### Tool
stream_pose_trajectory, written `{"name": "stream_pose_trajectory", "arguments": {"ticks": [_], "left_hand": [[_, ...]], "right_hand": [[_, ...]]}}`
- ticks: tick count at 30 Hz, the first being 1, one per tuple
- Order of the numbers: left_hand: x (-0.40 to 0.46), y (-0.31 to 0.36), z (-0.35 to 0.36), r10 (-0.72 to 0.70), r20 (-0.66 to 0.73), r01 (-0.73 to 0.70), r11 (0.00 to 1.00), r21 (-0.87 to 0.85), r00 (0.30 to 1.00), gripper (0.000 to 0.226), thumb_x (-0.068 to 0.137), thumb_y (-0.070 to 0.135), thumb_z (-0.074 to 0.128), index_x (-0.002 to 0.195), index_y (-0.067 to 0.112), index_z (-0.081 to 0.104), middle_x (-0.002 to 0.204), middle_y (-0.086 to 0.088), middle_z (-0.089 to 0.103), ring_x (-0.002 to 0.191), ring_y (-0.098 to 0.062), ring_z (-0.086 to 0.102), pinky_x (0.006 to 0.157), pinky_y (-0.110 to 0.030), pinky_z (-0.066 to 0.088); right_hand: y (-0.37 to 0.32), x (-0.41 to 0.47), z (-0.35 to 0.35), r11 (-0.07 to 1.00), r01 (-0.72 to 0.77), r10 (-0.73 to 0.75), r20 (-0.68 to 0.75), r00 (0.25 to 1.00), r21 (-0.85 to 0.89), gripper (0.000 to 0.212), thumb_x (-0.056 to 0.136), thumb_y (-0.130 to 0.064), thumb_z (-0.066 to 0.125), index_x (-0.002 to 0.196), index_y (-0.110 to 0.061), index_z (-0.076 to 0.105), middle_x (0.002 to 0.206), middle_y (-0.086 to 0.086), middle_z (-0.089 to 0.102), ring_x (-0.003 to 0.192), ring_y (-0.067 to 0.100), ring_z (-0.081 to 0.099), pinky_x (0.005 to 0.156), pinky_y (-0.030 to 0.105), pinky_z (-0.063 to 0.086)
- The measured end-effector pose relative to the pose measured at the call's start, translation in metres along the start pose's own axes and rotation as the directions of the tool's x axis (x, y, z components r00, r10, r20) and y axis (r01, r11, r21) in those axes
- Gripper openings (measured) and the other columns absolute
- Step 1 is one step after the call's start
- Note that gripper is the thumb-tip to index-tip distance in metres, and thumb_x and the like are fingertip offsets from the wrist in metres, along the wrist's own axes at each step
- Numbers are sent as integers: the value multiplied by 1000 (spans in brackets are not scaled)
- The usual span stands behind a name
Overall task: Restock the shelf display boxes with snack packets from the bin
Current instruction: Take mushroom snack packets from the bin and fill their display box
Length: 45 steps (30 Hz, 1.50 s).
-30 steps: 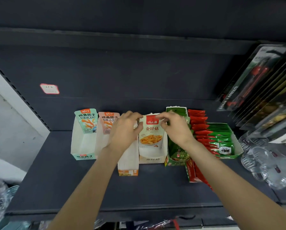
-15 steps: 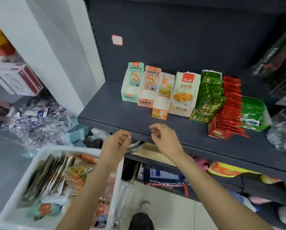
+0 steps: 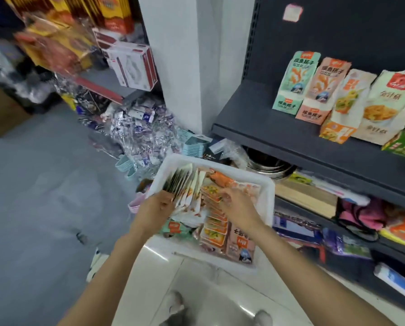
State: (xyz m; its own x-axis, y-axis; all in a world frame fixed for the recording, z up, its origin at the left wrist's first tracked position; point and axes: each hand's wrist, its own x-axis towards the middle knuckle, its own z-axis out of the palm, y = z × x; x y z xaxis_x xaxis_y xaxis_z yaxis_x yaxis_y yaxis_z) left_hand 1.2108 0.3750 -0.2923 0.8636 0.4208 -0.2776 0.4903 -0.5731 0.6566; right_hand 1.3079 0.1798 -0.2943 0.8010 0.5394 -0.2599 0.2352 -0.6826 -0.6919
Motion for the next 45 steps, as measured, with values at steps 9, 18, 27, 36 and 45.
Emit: {"name": "stream_pose_trajectory", "arguments": {"ticks": [9,18,27,36,45], "left_hand": [[46,-80,-34,110,67,-113,993,45,992,41,87,12,64,126,9,55,126,-11,54,109,-26,55,94,-30,42],[53,-103,-20,240,192,-287,915,282,952,64,70,35,79,128,20,57,124,-6,42,121,-24,34,97,-29,27],[54,-101,-38,190,33,-191,981,20,981,19,90,0,51,101,2,67,103,-12,64,81,-20,61,74,-17,48],[54,-100,-91,-75,-188,-24,877,-480,979,16,99,3,38,99,4,54,89,0,63,73,-4,61,50,-10,48],[54,-126,-92,-107,-195,-19,832,-554,975,21,98,5,42,99,15,60,96,1,68,86,-9,66,67,-20,55]], "right_hand": [[-44,41,75,988,-139,134,-85,987,-64,45,89,-9,56,133,-11,50,140,10,46,130,26,41,109,33,30],[-39,56,93,970,-180,178,-29,984,-162,53,92,-19,58,142,-15,40,150,7,32,139,26,24,114,34,15],[-41,60,97,964,-204,198,-51,979,-170,52,92,-19,58,141,-16,42,150,8,31,139,28,24,114,36,18],[-77,83,99,981,-30,29,-7,1000,-191,56,93,-22,56,145,-21,35,151,5,29,139,24,25,114,33,20],[-83,118,134,959,-165,140,-120,983,-230,67,85,-31,65,144,-24,33,150,0,28,136,23,26,107,42,35]]}}
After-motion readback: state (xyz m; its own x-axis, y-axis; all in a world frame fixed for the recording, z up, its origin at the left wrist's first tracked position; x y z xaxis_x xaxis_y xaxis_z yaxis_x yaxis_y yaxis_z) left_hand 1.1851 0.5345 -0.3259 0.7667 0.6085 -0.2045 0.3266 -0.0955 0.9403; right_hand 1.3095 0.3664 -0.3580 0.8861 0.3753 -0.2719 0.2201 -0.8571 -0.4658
